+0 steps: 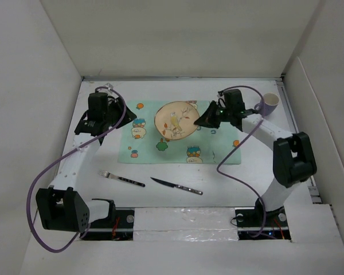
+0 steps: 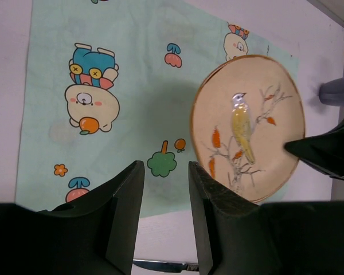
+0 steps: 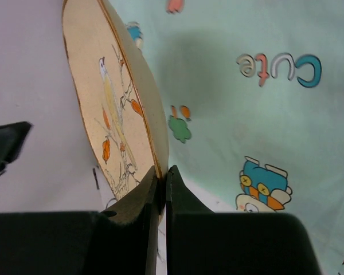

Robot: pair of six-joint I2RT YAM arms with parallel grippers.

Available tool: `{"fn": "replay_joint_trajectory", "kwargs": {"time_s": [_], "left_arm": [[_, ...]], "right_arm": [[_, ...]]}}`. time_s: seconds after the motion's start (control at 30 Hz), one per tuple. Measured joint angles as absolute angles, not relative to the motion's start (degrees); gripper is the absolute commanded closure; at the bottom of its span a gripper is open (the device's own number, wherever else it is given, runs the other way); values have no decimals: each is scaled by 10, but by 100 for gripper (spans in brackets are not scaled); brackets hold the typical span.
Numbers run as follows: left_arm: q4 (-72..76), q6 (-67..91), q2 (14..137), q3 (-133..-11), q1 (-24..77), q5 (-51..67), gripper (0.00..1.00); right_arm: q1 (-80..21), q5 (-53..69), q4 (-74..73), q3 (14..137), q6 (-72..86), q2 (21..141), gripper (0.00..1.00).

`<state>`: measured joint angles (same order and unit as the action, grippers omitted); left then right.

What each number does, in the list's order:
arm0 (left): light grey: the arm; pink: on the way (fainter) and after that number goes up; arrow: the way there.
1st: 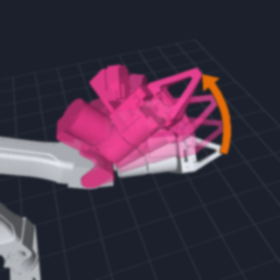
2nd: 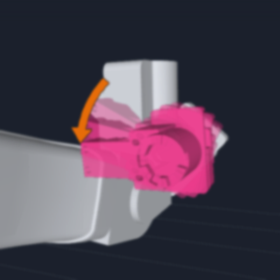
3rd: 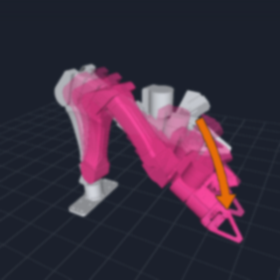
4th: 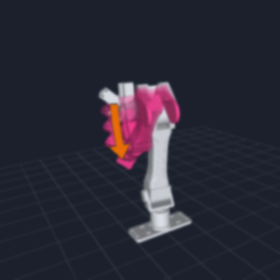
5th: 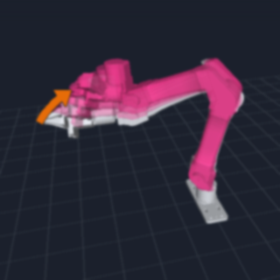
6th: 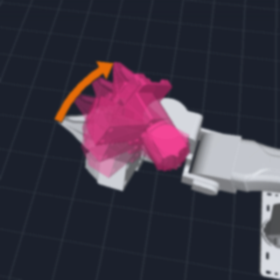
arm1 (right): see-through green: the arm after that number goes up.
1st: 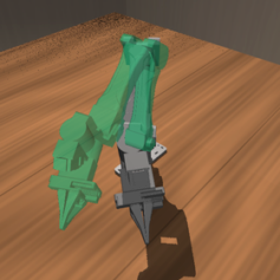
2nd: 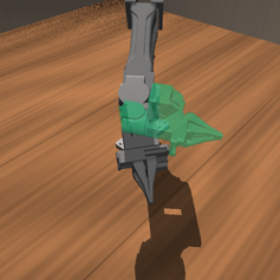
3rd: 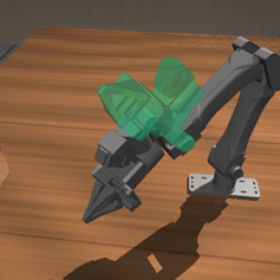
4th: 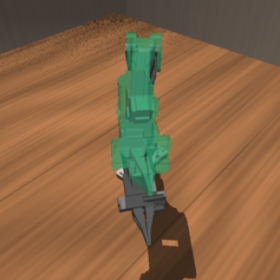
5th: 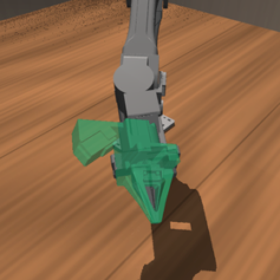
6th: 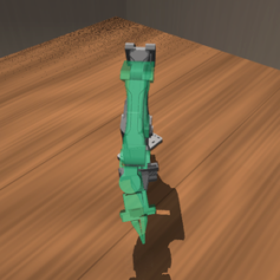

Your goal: Set the dinner table for one person

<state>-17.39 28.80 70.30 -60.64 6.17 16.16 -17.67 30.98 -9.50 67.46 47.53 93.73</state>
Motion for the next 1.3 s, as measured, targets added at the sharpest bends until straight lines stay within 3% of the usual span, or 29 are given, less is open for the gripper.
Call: {"fn": "replay_joint_trajectory", "kwargs": {"time_s": [0.17, 0.7, 0.73, 0.8, 0.83, 0.9, 1.0, 1.13, 1.17, 1.2, 1.23, 1.27, 1.3], "left_arm": [[-181, 281, 702, -606, 62, 147, 66], [-187, 279, 695, -579, 62, 132, 66], [-187, 279, 695, -577, 62, 132, 66], [-186, 279, 695, -574, 62, 131, 66], [-186, 279, 695, -574, 62, 131, 66], [-185, 279, 695, -572, 62, 130, 66], [-185, 279, 695, -569, 62, 130, 66], [-185, 276, 696, -569, 62, 128, 67], [-185, 275, 696, -570, 62, 128, 67], [-188, 274, 698, -574, 62, 128, 69], [-191, 274, 700, -579, 62, 129, 79], [-192, 272, 703, -586, 62, 129, 92], [-194, 271, 705, -594, 62, 133, 100]], "right_arm": [[-187, 318, -90, 675, 470, 1023, 100], [-188, 317, -42, 675, 428, 1114, 100], [-187, 321, -45, 675, 428, 1125, 96], [-185, 325, -44, 675, 428, 1132, 66], [-185, 322, -43, 675, 424, 1130, 66], [-185, 315, -48, 675, 418, 1129, 53], [-185, 302, -73, 680, 402, 1125, 42], [-185, 276, -123, 701, 372, 1105, 40], [-184, 268, -136, 705, 365, 1094, 40], [-183, 260, -149, 707, 357, 1081, 48], [-181, 256, -160, 708, 349, 1068, 77], [-177, 250, -176, 709, 341, 1047, 77], [-171, 243, -188, 711, 330, 1028, 100]]}}
